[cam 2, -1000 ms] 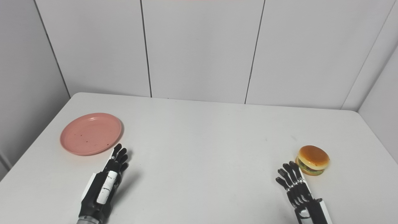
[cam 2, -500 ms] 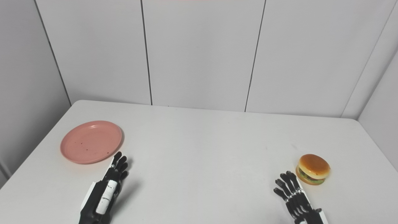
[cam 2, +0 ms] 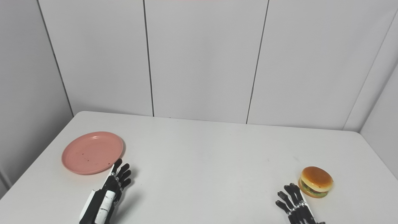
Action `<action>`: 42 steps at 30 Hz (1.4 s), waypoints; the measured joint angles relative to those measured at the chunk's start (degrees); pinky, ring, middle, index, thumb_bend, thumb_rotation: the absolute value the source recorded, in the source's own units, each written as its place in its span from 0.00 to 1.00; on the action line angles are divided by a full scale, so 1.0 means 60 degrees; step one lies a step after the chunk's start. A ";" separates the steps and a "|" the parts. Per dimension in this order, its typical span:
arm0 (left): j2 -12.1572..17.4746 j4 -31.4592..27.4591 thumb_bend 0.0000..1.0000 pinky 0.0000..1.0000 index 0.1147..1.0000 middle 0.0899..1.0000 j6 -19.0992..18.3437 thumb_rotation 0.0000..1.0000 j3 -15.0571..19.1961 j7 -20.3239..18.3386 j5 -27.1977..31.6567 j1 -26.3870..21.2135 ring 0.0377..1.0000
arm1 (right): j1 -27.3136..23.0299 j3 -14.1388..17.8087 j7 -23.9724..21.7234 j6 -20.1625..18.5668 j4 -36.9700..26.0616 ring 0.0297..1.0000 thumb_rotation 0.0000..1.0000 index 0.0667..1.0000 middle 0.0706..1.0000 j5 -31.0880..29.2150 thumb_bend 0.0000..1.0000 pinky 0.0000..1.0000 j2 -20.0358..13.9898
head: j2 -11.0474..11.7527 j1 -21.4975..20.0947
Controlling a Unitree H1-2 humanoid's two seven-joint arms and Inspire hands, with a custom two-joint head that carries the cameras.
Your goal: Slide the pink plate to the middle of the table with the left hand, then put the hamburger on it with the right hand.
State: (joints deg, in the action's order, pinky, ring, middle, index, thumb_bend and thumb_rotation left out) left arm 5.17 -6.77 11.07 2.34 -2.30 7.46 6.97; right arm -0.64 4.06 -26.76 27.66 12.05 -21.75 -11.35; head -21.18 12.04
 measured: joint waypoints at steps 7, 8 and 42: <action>0.0029 -0.0821 0.90 0.87 0.92 0.88 -0.0039 0.86 0.0384 0.0093 0.0090 -0.0252 0.89 | 0.0007 0.0050 0.0015 -0.0001 0.0082 0.93 0.98 0.98 0.96 -0.0154 0.89 0.89 -0.0004 | -0.0088 0.0015; 0.0032 -0.0894 0.90 0.86 0.92 0.88 -0.0047 0.86 0.0461 0.0126 0.0169 -0.0318 0.89 | 0.0016 0.0059 0.0033 -0.0001 0.0088 0.92 0.98 0.98 0.96 -0.0153 0.89 0.89 -0.0011 | -0.0117 0.0015; 0.3279 0.2714 0.92 0.71 0.81 0.82 0.0522 0.87 0.2942 -0.1039 0.2164 -0.3722 0.84 | 0.0049 0.0060 0.0076 -0.0005 0.0104 0.90 0.92 0.94 0.94 -0.0147 0.92 0.86 -0.0053 | -0.0381 -0.0015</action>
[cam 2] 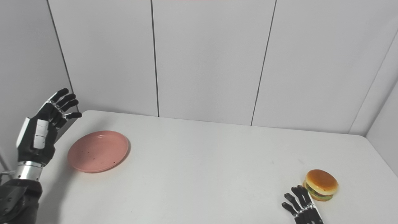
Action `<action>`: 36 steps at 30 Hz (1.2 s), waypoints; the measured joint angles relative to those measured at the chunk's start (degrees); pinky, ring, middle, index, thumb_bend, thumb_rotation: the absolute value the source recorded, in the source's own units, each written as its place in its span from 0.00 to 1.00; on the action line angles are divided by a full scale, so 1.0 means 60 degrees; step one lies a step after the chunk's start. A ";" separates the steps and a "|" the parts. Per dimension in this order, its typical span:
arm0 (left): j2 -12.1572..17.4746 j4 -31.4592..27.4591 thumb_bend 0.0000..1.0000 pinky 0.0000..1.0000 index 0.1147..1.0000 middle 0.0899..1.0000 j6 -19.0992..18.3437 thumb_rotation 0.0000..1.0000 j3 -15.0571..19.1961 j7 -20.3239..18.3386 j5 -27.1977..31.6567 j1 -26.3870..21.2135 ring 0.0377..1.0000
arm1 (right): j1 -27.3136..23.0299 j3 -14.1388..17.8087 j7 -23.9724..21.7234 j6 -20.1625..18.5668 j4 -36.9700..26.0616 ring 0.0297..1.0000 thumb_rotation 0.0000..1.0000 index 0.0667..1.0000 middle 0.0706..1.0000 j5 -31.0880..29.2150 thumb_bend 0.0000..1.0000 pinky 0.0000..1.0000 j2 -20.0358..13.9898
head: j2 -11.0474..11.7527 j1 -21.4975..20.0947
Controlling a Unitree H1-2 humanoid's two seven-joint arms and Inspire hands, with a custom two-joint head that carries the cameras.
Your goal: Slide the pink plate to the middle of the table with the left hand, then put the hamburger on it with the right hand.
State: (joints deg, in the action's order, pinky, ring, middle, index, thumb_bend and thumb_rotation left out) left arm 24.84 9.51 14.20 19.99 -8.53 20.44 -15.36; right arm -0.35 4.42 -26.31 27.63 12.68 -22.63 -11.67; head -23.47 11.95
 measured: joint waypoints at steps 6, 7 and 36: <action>0.0474 0.1654 0.96 0.75 0.81 0.84 0.0078 0.85 0.0150 -0.0245 0.0119 -0.0711 0.86 | 0.0008 0.0000 -0.0001 0.0000 0.0000 0.90 0.92 0.95 0.95 0.0000 0.91 0.86 -0.0008 | -0.0029 -0.0029; 0.0550 0.1928 0.97 0.74 0.81 0.84 0.0090 0.84 0.0152 -0.0289 0.0118 -0.0840 0.85 | 0.0008 -0.0001 -0.0001 0.0000 0.0000 0.90 0.92 0.95 0.95 0.0000 0.91 0.86 -0.0008 | -0.0029 -0.0029; 0.0841 0.9727 0.93 0.72 0.80 0.81 0.1357 0.78 0.0139 -0.0657 0.0105 -0.3817 0.83 | 0.0033 -0.0018 0.0001 -0.0001 -0.0006 0.89 0.91 0.94 0.94 0.0059 0.93 0.82 -0.0045 | -0.0293 -0.0249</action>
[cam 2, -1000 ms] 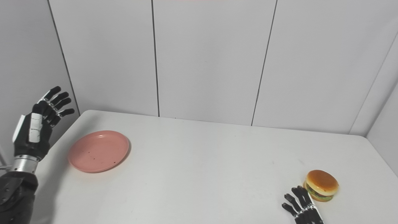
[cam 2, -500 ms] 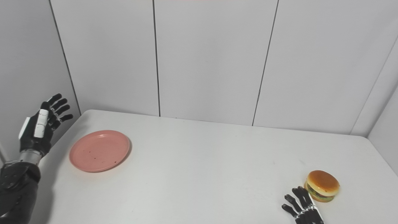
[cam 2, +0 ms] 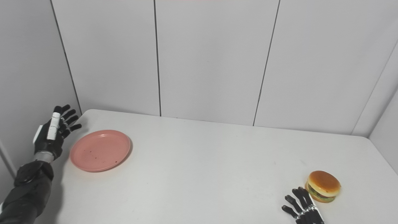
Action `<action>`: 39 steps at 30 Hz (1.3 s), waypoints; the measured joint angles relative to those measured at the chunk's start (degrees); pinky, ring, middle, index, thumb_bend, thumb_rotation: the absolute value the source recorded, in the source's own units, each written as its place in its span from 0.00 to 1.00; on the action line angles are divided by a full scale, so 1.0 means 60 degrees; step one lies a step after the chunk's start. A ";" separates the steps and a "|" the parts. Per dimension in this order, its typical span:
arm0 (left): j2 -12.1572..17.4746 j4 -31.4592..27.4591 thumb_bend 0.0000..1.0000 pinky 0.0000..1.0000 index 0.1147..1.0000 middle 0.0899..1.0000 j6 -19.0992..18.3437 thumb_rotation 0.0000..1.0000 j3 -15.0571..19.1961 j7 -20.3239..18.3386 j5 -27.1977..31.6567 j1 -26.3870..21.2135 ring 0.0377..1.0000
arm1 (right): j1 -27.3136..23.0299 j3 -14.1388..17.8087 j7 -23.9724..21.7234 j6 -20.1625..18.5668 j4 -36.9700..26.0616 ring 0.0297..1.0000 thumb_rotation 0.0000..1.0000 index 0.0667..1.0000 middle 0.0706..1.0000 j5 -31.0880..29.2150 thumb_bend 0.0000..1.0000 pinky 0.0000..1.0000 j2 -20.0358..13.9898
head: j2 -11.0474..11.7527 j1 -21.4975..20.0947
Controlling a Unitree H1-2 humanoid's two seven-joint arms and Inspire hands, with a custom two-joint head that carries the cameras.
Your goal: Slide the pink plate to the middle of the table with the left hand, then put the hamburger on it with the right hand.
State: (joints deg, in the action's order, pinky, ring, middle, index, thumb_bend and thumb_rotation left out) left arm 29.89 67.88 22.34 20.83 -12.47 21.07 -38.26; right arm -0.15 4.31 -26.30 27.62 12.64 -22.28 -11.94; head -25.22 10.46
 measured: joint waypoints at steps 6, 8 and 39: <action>0.0097 0.0728 0.95 0.73 0.82 0.81 0.0236 0.78 -0.0072 0.0010 -0.0044 -0.0146 0.84 | 0.0007 0.0000 0.0009 -0.0006 -0.0004 0.88 0.90 0.93 0.93 0.0019 0.91 0.82 -0.0004 | -0.0088 -0.0059; 0.0122 0.0842 0.95 0.72 0.82 0.81 0.0240 0.79 -0.0131 0.0040 -0.0210 -0.0152 0.84 | 0.0019 0.0001 0.0014 -0.0007 -0.0021 0.88 0.90 0.93 0.93 0.0020 0.92 0.82 -0.0005 | -0.0088 -0.0059; -0.0037 0.1118 1.00 0.77 0.85 0.84 0.0481 0.79 -0.0792 0.0013 -0.0457 -0.0118 0.86 | 0.0242 -0.0019 0.0516 -0.0297 -0.0402 0.89 0.90 0.93 0.93 0.0165 0.93 0.81 -0.0058 | -0.0337 -0.0322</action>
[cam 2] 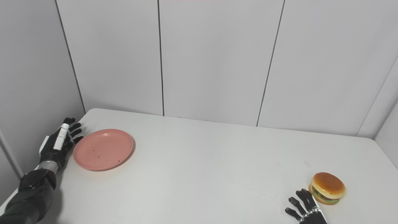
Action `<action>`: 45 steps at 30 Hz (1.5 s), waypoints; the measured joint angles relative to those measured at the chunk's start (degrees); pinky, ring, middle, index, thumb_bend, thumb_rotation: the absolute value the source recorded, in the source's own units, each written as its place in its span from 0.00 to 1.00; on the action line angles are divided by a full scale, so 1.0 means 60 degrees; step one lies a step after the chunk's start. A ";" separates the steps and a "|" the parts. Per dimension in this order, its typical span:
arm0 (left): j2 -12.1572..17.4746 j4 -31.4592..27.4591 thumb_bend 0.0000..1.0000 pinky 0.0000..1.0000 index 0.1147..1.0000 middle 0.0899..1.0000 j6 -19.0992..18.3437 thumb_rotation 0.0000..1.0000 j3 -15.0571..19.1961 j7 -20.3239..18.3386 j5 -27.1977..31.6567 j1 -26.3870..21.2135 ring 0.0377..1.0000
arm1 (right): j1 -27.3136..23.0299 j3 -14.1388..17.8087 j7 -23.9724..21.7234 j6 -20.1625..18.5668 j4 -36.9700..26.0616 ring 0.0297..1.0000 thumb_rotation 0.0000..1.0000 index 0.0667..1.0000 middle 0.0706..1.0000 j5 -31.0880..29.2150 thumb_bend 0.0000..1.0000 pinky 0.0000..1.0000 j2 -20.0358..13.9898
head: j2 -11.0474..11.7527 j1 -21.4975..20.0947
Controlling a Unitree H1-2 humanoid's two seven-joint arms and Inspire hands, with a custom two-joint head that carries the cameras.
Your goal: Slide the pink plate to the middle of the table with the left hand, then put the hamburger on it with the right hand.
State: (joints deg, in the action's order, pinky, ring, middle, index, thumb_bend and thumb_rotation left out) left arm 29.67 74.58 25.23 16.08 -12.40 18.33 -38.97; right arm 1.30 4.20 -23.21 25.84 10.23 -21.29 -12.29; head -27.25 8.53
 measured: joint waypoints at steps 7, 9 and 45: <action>-0.0156 -0.0190 0.97 0.78 0.85 0.83 0.0098 0.78 -0.0071 -0.0025 -0.0006 0.0059 0.86 | 0.0031 -0.0002 0.0129 -0.0249 -0.0089 0.88 0.90 0.93 0.93 0.0012 0.93 0.81 -0.0014 | -0.0029 -0.0044; -0.0232 -0.0262 0.96 0.79 0.85 0.83 0.0098 0.78 -0.0064 -0.0103 0.0012 0.0070 0.86 | 0.0036 -0.0006 0.0160 -0.0367 -0.0120 0.88 0.90 0.93 0.93 0.0060 0.93 0.81 -0.0021 | -0.0029 -0.0044; -0.1661 -0.1281 0.96 0.76 0.85 0.85 0.0110 0.76 -0.0409 -0.0688 -0.0374 0.0014 0.86 | 0.0140 -0.0186 0.0682 -0.0692 -0.0454 0.89 0.89 0.93 0.93 0.0473 0.96 0.82 -0.0036 | -0.0176 -0.0410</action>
State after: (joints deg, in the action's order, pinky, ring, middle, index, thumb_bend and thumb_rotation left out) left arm 19.71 66.90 25.89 13.63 -16.52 16.08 -38.89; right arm 2.14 3.08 -19.12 21.68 7.51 -18.45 -12.51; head -28.30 6.07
